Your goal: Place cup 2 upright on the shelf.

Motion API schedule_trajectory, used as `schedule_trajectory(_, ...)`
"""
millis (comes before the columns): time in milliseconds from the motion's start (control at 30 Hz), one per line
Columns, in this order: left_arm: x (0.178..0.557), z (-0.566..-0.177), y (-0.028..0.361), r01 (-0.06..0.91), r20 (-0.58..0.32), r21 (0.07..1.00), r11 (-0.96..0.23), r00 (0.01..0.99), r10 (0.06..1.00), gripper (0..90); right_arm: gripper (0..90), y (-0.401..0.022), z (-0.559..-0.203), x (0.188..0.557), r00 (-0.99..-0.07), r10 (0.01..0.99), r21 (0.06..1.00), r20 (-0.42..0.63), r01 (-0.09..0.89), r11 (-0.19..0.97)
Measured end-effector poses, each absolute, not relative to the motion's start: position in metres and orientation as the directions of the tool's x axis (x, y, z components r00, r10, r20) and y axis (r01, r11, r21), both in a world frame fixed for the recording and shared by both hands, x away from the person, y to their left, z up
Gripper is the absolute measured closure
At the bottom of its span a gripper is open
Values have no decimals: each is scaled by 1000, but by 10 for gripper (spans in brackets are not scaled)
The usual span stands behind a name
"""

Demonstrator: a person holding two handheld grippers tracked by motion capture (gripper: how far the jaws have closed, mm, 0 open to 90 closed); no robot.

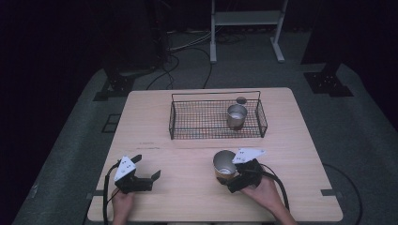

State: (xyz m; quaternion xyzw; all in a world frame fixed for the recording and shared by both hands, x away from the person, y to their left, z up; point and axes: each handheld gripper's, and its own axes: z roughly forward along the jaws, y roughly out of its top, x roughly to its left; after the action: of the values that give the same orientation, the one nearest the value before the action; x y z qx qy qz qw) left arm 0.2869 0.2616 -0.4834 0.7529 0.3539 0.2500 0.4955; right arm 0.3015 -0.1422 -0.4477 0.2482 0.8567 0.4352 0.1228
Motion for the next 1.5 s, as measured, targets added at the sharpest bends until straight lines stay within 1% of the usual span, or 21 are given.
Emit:
schedule_trajectory(67,287,-483,262,284,26,923,-259,626,780,0,24,-141,-448,303,-844,536,804,1,319,501)
schedule_trajectory(133,287,-483,262,283,27,923,-259,626,779,0,51,-141,-449,303,-844,537,803,0,320,502)
schedule_trajectory(200,287,-484,261,284,26,923,-258,625,781,0,52,-141,-449,303,-842,540,801,-1,323,504)
schedule_trajectory(333,287,-484,261,285,26,923,-258,623,781,0,130,-143,-449,304,-840,543,804,7,327,497)
schedule_trajectory(367,287,-484,261,285,26,923,-259,624,781,0,134,-144,-448,305,-839,543,805,12,331,493)
schedule_trajectory(667,287,-483,262,285,26,923,-258,624,781,0,143,-145,-447,305,-844,537,795,11,333,507)
schedule_trajectory(867,287,-484,261,284,27,923,-259,624,781,0,145,-148,-443,305,-841,541,799,33,347,490)
schedule_trajectory(1000,287,-484,261,285,26,923,-258,624,781,0,145,-151,-437,305,-842,538,803,28,339,489)
schedule_trajectory(1300,287,-484,261,284,25,924,-257,625,781,0,145,-159,-415,317,-845,534,782,27,350,515)
schedule_trajectory(1500,286,-484,261,285,25,923,-257,624,781,0,145,-162,-399,330,-844,535,782,34,356,512)
